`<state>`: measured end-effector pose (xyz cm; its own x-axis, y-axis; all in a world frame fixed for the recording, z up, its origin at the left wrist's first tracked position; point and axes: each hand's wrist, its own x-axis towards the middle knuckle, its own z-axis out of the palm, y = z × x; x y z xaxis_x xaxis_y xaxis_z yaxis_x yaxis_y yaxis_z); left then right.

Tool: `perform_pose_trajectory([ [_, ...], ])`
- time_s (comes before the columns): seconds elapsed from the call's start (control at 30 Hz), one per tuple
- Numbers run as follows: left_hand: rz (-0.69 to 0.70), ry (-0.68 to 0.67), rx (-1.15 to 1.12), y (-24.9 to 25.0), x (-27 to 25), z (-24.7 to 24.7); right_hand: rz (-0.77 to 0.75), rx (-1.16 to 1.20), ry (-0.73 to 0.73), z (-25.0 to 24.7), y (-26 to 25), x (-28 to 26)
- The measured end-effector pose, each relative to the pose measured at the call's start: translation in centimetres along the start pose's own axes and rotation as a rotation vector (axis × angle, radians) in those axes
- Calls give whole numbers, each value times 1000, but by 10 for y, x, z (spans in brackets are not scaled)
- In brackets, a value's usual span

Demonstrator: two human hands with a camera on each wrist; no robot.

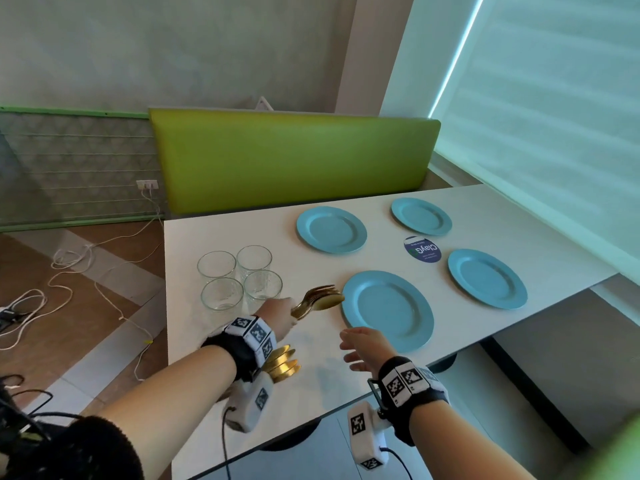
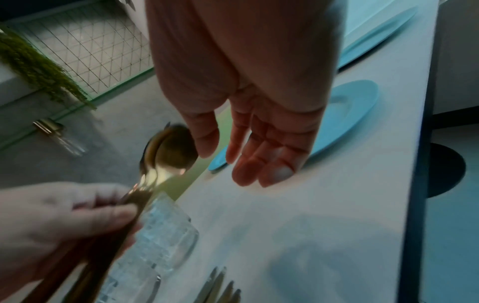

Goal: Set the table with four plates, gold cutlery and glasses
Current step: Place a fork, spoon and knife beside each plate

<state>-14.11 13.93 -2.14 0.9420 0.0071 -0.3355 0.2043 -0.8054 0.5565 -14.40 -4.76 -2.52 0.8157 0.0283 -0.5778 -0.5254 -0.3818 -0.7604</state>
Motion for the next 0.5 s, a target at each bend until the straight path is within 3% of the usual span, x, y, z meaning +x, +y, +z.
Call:
perform_pose_trajectory([
  [0.2,67,-64,-411,54,5,18,-145,101,32,-7,-22,-4],
  [0.5,26,-130,-616,99,40,45,-173,188,128,-59,-19,21],
])
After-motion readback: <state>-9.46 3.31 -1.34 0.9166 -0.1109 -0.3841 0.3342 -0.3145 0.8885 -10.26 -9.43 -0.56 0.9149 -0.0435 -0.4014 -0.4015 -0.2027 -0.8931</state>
